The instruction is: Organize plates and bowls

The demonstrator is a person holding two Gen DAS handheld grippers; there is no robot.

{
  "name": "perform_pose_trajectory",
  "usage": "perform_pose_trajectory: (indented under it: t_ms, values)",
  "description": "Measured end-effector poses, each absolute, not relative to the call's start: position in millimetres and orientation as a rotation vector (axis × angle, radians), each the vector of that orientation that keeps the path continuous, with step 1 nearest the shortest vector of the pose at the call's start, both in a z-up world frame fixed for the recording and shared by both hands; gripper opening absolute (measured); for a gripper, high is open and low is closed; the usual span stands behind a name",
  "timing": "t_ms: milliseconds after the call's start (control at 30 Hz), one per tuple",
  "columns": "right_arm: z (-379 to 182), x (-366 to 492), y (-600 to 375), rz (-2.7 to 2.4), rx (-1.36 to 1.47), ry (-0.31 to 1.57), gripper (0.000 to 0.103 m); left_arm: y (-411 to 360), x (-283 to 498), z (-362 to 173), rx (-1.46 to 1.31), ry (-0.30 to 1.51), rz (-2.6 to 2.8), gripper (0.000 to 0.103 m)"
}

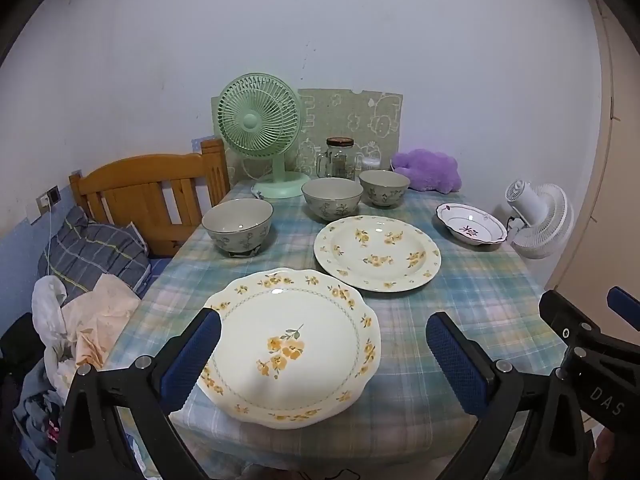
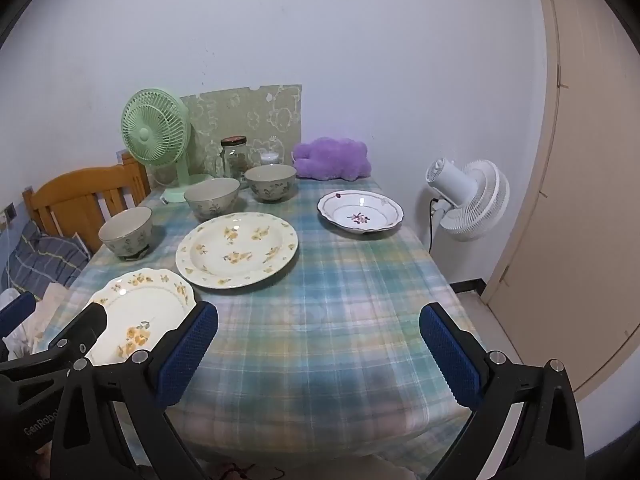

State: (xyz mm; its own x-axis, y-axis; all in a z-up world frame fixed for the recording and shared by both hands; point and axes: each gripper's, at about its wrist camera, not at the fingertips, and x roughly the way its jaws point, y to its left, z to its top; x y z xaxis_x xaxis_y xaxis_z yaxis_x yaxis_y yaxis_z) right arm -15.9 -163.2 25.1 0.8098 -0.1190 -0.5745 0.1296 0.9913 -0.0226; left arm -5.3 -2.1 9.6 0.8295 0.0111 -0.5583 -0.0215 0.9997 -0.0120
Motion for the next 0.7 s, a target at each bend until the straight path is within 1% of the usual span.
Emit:
perform_pose_trajectory:
  t_ms: [700]
  values:
    - [21.3,-15.1,-163.3,-0.141,0.021,0.623,0.102,-3.5,-2.9,4.7,-0.003,0.592,0.008,0.103]
